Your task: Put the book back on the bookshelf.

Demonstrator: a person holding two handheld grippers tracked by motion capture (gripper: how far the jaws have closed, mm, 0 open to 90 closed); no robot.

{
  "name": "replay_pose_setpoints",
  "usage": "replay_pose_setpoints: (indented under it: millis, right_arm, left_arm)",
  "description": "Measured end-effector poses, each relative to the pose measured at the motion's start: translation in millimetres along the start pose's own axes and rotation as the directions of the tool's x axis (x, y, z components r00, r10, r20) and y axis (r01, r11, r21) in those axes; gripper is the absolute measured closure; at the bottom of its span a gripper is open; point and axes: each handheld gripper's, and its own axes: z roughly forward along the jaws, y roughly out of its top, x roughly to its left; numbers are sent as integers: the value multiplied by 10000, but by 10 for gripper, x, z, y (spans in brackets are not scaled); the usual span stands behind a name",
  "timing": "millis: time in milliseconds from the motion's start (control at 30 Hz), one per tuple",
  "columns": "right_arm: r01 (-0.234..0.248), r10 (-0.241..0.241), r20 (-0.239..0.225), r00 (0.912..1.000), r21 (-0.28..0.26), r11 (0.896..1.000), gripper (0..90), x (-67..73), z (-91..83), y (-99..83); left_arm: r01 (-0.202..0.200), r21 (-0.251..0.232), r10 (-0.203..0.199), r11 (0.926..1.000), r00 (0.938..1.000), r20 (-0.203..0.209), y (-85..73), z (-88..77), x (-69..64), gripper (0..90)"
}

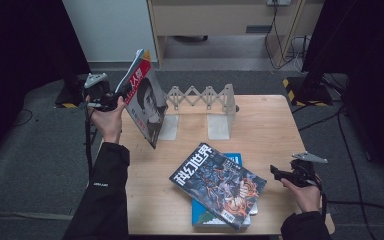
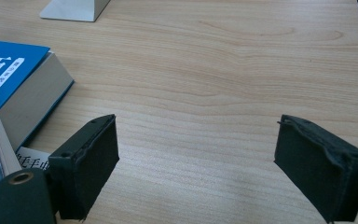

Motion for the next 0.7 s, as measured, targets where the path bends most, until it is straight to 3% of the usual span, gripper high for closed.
replay_pose_setpoints:
  millis: [467,700]
  right_arm:
    - [28,-28,-48,10000,-29,10000,138,10,4,2]
    - [46,-46,-54,10000,-9,10000,138,11,6,1]
  left_arm:
    - [-158,484,167,9987,9997,-184,-249,138,-33,860]
    - [-214,595,217,9980,9998,-37,-303,100,-24,858]
